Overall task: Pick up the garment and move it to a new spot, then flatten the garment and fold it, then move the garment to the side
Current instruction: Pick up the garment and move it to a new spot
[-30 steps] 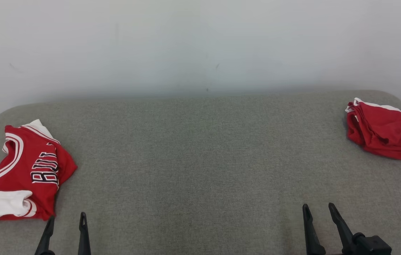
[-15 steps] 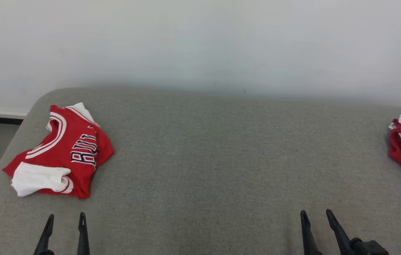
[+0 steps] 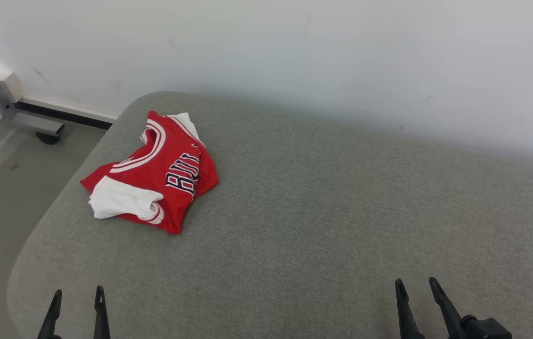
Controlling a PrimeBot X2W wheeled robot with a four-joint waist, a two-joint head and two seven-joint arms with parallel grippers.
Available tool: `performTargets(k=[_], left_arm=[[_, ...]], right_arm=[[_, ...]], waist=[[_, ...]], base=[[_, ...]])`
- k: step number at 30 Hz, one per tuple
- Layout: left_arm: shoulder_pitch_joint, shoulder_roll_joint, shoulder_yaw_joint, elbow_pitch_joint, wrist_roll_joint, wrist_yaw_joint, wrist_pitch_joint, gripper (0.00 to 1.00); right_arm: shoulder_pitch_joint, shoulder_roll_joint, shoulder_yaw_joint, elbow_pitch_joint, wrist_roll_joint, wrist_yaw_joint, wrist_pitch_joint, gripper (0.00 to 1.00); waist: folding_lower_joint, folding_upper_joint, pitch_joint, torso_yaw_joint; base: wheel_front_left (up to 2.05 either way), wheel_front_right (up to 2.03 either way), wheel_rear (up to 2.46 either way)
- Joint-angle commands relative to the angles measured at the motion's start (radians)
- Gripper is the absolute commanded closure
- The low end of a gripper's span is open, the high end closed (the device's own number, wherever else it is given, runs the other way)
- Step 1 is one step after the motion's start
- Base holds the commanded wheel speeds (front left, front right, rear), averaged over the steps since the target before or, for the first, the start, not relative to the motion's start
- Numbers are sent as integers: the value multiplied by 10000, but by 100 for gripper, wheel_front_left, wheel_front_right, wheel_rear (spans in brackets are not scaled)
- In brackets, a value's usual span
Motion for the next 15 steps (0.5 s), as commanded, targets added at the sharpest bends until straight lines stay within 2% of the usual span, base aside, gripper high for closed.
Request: performTargets(k=[1, 15], left_arm=[[85, 19, 38, 17, -46, 49, -32, 0], [211, -34, 218, -81, -212, 301, -32, 0]], right_arm=[[-57, 41, 17, 2, -70, -25, 0, 0], [-163, 44, 107, 68, -216, -25, 0, 0]], waist=[[0, 0, 95, 446], [0, 0, 124, 924]], base=[[0, 0, 0], [0, 0, 0]])
